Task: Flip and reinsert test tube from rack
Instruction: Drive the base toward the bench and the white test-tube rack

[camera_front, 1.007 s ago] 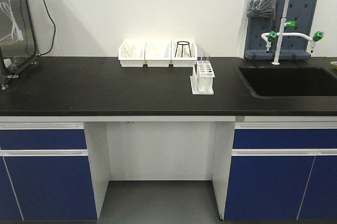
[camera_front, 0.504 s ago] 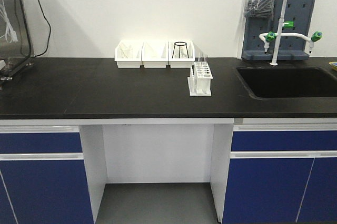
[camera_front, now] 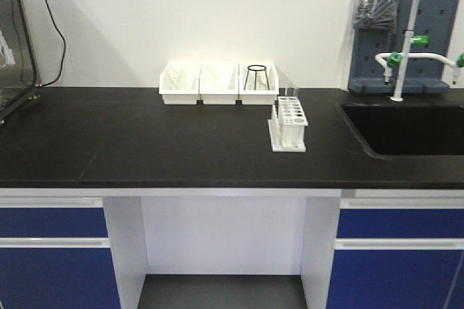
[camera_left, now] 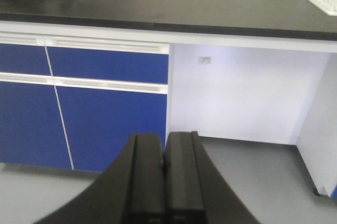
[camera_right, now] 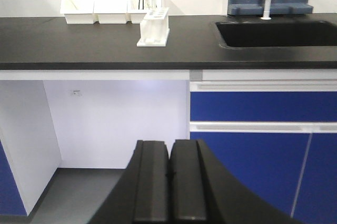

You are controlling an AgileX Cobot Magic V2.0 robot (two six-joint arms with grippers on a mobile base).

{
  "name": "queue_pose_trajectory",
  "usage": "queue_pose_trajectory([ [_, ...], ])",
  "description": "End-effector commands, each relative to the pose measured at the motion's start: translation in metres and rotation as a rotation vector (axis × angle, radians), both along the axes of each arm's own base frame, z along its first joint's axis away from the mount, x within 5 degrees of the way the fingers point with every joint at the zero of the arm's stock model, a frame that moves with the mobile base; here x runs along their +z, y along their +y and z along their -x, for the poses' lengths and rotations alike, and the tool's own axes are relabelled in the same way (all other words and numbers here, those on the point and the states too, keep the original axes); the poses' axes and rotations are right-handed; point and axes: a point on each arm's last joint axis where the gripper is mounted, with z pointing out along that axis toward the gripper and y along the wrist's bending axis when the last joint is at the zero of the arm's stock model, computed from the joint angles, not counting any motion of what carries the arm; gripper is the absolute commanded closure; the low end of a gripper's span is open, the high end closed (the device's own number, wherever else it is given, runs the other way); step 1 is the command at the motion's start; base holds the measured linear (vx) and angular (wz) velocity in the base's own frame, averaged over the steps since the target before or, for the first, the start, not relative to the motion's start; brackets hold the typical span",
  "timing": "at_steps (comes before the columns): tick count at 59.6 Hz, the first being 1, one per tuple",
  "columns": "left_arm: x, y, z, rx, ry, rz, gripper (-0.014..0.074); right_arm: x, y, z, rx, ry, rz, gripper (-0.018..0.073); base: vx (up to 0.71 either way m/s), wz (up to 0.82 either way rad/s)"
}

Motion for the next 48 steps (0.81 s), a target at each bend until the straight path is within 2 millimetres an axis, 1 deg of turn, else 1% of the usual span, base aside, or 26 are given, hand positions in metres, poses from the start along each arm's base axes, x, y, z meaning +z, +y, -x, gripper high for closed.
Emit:
queue_pose_trajectory([
  [1,0.0082,-0.0008,-0.0007,-0.011,-0.099,-0.004,0.0603,0.0074,-0.0001,-0.0002,-0.002,-0.09,0.007,0.0571,0.36,0.12],
  [24,0.0082,-0.0008,-0.0007,-0.011,-0.099,-0.004,0.0603,0.0074,-0.0001,-0.0002,-0.002,-0.09,0.007,0.0571,0.4,0.0],
  [48,0.0082,-0.0008,-0.0007,-0.011,-0.099,-0.004,0.0603,0.0074,-0.0001,-0.0002,-0.002,-0.09,0.007,0.0571,0.47,0.0],
])
